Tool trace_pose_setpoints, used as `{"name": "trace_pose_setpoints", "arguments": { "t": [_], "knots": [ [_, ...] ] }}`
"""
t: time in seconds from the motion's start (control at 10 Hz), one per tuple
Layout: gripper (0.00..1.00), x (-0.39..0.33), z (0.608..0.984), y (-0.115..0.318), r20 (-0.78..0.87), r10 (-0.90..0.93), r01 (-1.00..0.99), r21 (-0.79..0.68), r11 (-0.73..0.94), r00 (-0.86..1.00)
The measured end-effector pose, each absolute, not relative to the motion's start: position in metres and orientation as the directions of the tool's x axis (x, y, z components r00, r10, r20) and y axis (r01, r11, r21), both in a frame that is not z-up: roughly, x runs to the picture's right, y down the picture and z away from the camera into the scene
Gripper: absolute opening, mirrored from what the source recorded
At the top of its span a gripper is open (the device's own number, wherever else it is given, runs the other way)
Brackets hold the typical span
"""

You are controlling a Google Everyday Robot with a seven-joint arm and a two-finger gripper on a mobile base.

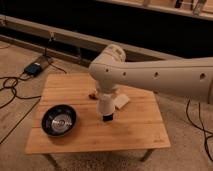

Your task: Place the ceramic cup over the eraser

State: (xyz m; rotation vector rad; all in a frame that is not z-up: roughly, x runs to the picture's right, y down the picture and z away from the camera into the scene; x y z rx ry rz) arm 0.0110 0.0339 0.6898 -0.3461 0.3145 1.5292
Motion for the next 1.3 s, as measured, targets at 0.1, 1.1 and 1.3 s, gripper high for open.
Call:
{"name": "trace_pose_setpoints", "arguments": {
  "t": [0.1, 1.1, 1.3],
  "knots": [
    [0.0, 0.013, 0.694, 0.035, -0.413, 0.911, -1.0, -0.025, 0.008, 0.018],
    [0.0, 0.016, 0.751, 0.069, -0.459, 0.888, -0.996, -0.091, -0.006, 0.037],
    [0.01, 0.014, 0.762, 0.075, -0.45, 0.892, -0.994, -0.113, 0.001, 0.052]
  ]
}}
